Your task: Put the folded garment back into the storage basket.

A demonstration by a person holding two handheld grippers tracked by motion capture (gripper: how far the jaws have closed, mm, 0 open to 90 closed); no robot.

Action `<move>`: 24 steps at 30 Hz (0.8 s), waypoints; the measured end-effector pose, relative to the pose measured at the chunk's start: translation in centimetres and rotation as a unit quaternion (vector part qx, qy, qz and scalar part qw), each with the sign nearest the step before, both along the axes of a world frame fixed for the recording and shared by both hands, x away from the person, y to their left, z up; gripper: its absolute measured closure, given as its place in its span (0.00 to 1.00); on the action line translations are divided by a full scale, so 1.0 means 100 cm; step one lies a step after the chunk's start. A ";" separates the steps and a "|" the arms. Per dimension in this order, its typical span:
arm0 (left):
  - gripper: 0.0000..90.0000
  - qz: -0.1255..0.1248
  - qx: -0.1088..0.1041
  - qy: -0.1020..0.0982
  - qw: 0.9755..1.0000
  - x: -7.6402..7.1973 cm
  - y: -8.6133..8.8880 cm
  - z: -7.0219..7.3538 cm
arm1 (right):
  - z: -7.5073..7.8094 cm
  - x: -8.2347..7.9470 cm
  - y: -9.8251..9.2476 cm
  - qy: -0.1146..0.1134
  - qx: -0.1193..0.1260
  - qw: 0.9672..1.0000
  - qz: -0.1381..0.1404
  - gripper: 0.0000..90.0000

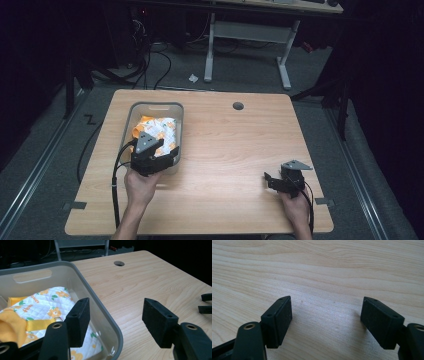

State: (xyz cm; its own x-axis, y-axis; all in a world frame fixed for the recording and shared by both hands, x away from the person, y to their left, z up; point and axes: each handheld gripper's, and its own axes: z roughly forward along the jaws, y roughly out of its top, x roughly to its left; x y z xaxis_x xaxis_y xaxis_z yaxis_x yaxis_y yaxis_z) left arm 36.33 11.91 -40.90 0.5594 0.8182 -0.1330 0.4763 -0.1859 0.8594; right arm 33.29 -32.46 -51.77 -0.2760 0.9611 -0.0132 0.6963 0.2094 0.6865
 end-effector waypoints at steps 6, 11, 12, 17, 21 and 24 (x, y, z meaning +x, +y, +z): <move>0.44 -0.006 -0.004 0.002 1.000 -0.004 -0.003 -0.002 | 0.000 0.000 0.000 0.000 0.000 1.000 0.000 0.28; 0.44 -0.010 -0.009 0.002 1.000 -0.007 -0.006 -0.004 | 0.000 0.000 0.000 0.000 0.000 1.000 0.000 0.28; 0.44 -0.011 -0.010 0.004 1.000 -0.007 -0.007 -0.004 | 0.000 0.000 0.000 0.000 0.000 1.000 0.000 0.28; 0.44 -0.018 -0.012 0.009 1.000 -0.010 -0.010 -0.007 | 0.000 0.000 0.000 0.000 0.000 1.000 0.000 0.28; 0.44 -0.025 -0.010 0.012 1.000 -0.011 -0.015 -0.010 | 0.000 0.000 0.000 0.000 0.000 1.000 0.000 0.28; 0.44 -0.029 -0.012 0.015 0.999 -0.013 -0.018 -0.012 | 0.000 0.000 0.000 0.000 0.000 1.000 0.000 0.28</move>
